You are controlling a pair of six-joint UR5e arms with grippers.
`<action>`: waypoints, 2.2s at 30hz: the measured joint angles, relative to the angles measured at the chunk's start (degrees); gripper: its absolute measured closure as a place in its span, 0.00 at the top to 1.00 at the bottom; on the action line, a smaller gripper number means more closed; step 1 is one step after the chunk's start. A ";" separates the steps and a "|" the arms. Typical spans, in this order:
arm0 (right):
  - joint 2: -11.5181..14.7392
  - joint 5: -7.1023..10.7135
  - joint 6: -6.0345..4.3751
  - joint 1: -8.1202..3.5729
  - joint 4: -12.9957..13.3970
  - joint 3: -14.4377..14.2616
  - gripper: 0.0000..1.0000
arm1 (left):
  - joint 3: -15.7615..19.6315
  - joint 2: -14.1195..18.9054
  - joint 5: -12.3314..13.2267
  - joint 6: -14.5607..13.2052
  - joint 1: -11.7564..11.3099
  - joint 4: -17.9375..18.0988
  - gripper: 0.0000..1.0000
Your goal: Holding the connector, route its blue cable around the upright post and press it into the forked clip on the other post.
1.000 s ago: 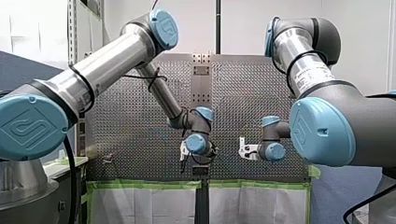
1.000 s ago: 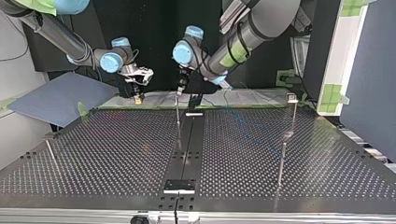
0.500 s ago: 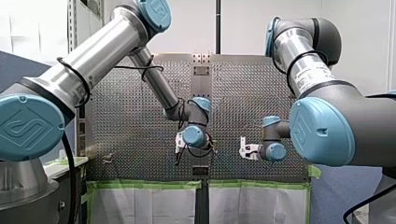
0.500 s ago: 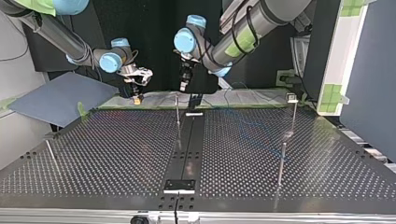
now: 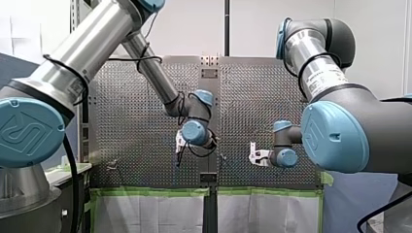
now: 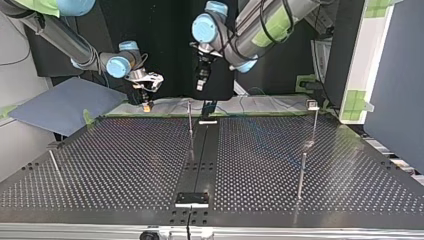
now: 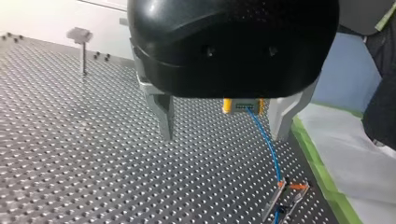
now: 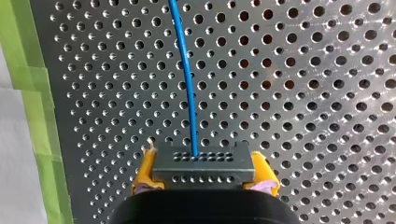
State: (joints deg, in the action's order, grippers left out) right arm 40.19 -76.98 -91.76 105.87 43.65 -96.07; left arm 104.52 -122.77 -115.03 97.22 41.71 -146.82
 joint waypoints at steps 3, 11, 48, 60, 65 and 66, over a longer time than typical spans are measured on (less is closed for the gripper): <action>0.01 0.01 -0.05 0.00 0.03 -0.02 0.00 | 1.64 1.65 0.09 1.42 0.01 0.42 1.00; 0.00 -0.01 -0.09 -0.01 -0.09 -0.02 0.00 | 5.53 5.52 0.16 4.33 -0.16 0.76 1.00; 0.01 -0.02 -0.04 0.30 -0.57 -0.01 0.00 | 23.03 23.04 2.98 9.64 -1.08 9.60 1.00; 0.03 -0.03 0.00 0.22 -0.58 0.01 0.00 | 27.19 23.97 2.91 9.79 -1.23 14.70 1.00; 0.03 -0.03 0.11 0.19 -0.71 0.11 0.00 | 27.29 22.59 2.88 9.89 -1.25 17.27 1.00; 0.03 -0.03 0.14 0.19 -0.80 0.17 0.00 | 27.29 22.52 2.86 9.90 -1.26 17.75 1.00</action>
State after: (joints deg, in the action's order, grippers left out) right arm 40.22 -77.00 -91.62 106.06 42.86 -95.91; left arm 131.82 -100.25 -112.17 107.12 40.46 -129.07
